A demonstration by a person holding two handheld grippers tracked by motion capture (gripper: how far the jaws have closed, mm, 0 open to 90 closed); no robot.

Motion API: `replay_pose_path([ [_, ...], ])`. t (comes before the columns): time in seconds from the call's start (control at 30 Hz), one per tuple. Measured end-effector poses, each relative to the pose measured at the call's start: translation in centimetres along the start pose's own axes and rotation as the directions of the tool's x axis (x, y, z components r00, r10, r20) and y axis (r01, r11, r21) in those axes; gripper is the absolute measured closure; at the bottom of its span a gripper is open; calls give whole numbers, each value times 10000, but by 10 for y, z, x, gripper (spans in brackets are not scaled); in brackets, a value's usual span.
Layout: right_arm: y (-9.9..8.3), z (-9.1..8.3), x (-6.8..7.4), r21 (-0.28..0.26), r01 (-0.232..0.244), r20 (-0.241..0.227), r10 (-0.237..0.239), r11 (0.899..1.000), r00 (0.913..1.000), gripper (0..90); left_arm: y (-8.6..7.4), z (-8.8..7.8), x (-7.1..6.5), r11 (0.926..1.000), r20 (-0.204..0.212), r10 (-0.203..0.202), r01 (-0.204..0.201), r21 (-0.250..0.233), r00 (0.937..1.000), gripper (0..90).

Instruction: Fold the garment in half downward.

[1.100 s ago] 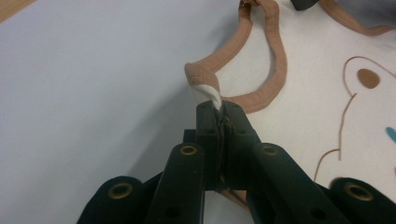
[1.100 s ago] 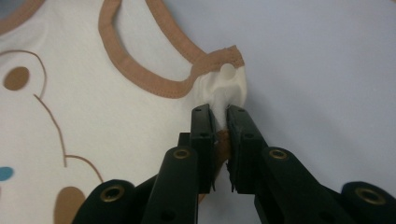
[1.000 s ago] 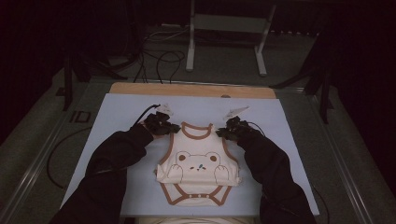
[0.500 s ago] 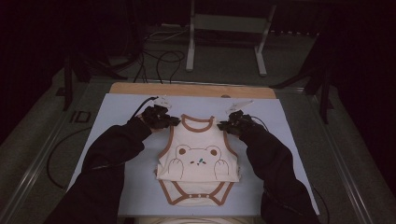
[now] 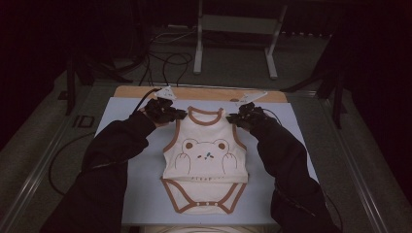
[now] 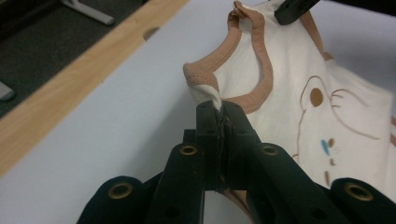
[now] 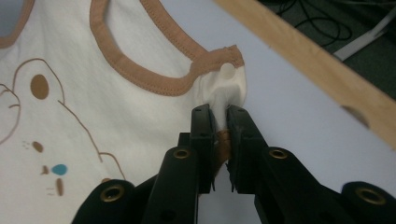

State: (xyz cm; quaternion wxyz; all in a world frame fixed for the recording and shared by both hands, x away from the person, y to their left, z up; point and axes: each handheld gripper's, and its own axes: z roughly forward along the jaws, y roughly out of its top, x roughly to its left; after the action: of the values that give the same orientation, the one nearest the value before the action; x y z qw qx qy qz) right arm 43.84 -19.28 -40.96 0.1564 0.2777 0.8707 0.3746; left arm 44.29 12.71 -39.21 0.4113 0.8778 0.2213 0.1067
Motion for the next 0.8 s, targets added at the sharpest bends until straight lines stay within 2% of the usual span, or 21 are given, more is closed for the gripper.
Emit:
replay_pose_path([
  [0.13, 10, -5, -3, -101, 135, 239, -132, 9999, 9996, 824, 7, -6, 1, 9998, -100, 78, -80, -202, 9999, 870],
  [0.23, 20, -11, -4, -176, 408, 428, -401, 9990, 9983, 824, 13, -12, 2, 9994, -216, 220, -226, -268, 9995, 870],
  [0.37, 28, -17, -6, -302, 477, 653, -457, 9984, 9968, 824, 18, -18, 2, 9988, -368, 194, -210, -442, 9991, 870],
  [0.43, 31, -19, -6, -368, 426, 704, -400, 9984, 9967, 824, 20, -21, 1, 9983, -483, 205, -230, -530, 9986, 870],
  [0.5, 32, -20, -7, -478, 438, 674, -406, 9979, 9969, 824, 20, -22, 0, 9980, -800, 231, -277, -570, 9965, 869],
  [0.57, 34, -21, -7, -424, 515, 691, -485, 9978, 9964, 824, 20, -23, 1, 9976, -725, 158, -206, -660, 9972, 869],
  [0.8, 33, -25, -3, -666, 488, 737, -439, 9966, 9963, 824, 16, -27, -5, 9973, -580, 319, -356, -643, 9978, 869],
])
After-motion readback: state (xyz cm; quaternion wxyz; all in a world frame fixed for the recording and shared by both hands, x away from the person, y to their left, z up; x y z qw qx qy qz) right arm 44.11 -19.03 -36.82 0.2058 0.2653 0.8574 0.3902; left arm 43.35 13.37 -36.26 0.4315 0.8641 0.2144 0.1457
